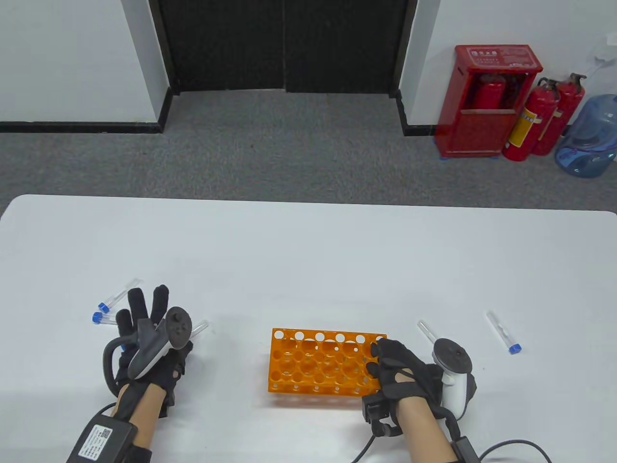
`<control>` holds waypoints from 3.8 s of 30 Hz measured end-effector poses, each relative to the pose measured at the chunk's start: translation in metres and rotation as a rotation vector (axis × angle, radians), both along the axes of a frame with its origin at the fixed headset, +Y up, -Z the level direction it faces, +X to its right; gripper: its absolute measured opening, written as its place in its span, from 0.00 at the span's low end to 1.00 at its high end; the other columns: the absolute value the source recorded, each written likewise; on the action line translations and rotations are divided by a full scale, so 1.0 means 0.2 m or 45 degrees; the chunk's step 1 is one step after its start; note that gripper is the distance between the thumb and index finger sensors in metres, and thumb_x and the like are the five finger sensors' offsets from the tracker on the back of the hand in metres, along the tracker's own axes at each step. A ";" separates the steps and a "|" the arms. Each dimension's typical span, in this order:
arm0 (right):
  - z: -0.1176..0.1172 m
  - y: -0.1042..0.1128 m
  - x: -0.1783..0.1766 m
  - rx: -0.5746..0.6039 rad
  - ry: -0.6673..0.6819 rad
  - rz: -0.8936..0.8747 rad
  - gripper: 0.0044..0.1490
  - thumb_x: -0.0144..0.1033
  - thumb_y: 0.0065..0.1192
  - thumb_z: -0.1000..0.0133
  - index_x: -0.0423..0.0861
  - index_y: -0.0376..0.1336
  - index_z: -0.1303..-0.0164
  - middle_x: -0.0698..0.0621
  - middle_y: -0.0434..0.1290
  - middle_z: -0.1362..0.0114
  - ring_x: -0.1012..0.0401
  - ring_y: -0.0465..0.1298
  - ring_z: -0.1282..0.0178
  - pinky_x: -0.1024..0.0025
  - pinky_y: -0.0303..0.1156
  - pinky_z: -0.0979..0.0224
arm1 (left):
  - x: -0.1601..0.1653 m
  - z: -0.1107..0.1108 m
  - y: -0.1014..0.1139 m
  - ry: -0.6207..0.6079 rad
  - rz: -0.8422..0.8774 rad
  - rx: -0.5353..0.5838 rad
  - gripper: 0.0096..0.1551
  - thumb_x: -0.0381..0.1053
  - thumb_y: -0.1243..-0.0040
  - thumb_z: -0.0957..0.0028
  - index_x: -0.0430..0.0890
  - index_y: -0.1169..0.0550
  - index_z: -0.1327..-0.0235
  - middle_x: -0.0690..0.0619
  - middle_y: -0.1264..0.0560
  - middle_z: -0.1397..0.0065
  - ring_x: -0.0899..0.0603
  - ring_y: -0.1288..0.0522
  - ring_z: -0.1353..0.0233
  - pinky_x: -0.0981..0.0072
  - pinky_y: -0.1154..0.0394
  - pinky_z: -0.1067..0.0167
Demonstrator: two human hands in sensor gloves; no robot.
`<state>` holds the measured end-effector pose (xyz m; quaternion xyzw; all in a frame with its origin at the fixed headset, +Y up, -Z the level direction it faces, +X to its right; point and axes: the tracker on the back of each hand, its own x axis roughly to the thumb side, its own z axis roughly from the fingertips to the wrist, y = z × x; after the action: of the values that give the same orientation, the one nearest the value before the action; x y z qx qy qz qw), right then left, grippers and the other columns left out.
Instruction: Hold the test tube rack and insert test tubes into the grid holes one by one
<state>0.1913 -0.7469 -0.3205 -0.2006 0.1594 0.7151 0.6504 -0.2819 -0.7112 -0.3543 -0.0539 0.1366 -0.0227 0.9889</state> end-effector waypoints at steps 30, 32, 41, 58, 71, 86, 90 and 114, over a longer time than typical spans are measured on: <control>0.00 0.01 -0.02 -0.003 0.026 0.002 0.30 0.50 0.49 0.50 0.46 0.68 0.45 0.55 0.82 0.63 0.59 0.79 0.74 0.57 0.75 0.69 | 0.26 0.10 0.32 -0.254 0.003 0.436 0.28 0.65 0.38 0.59 0.73 0.27 0.41 0.69 0.22 0.33 0.57 0.08 0.49 0.66 0.10 0.47; 0.00 0.01 -0.02 -0.003 0.028 -0.002 0.30 0.50 0.49 0.50 0.46 0.68 0.45 0.55 0.82 0.63 0.59 0.79 0.74 0.57 0.75 0.69 | 0.33 0.13 0.38 -0.343 -0.008 0.499 0.27 0.64 0.35 0.60 0.74 0.25 0.44 0.70 0.21 0.34 0.60 0.08 0.54 0.72 0.07 0.52; 0.00 0.01 -0.03 0.000 0.038 0.002 0.30 0.50 0.49 0.50 0.46 0.68 0.45 0.55 0.82 0.63 0.59 0.79 0.73 0.57 0.75 0.69 | 0.65 0.20 0.58 -0.595 0.025 0.536 0.23 0.54 0.34 0.58 0.78 0.17 0.51 0.66 0.25 0.28 0.62 0.10 0.43 0.80 0.06 0.43; 0.00 0.01 -0.05 0.015 0.062 0.009 0.30 0.50 0.49 0.50 0.46 0.68 0.45 0.55 0.82 0.63 0.59 0.79 0.73 0.57 0.75 0.69 | 0.96 0.26 0.54 -0.825 -0.199 0.496 0.21 0.52 0.30 0.59 0.78 0.14 0.57 0.76 0.24 0.29 0.61 0.11 0.41 0.81 0.07 0.41; 0.00 0.02 -0.06 0.021 0.063 -0.009 0.30 0.51 0.49 0.50 0.46 0.69 0.46 0.55 0.82 0.63 0.59 0.79 0.74 0.57 0.75 0.69 | 1.06 0.27 0.45 -0.880 -0.301 0.448 0.22 0.52 0.29 0.59 0.78 0.14 0.56 0.76 0.24 0.30 0.61 0.11 0.41 0.80 0.07 0.41; 0.00 0.02 -0.06 0.015 0.062 -0.035 0.30 0.51 0.49 0.50 0.46 0.69 0.46 0.55 0.82 0.63 0.59 0.79 0.74 0.57 0.75 0.69 | 0.84 0.27 0.59 -0.744 -0.140 0.545 0.42 0.69 0.48 0.61 0.73 0.41 0.28 0.65 0.37 0.18 0.41 0.30 0.18 0.49 0.26 0.24; 0.01 0.02 -0.05 0.015 0.059 -0.031 0.30 0.51 0.49 0.50 0.46 0.69 0.46 0.55 0.82 0.63 0.59 0.79 0.74 0.57 0.75 0.69 | 0.51 0.22 0.65 -0.529 0.003 0.638 0.41 0.68 0.46 0.60 0.67 0.37 0.28 0.64 0.36 0.21 0.43 0.29 0.22 0.49 0.27 0.25; 0.01 0.02 -0.04 0.010 0.060 -0.040 0.30 0.51 0.49 0.49 0.46 0.69 0.46 0.55 0.82 0.63 0.59 0.79 0.73 0.57 0.75 0.68 | -0.40 -0.01 -0.18 0.218 -0.263 -0.130 0.35 0.67 0.38 0.61 0.68 0.29 0.35 0.66 0.31 0.24 0.46 0.24 0.25 0.55 0.22 0.30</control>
<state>0.1824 -0.7422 -0.3180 -0.1785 0.1748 0.7100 0.6584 -0.3618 -0.7464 -0.3554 -0.0916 0.2240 -0.1265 0.9620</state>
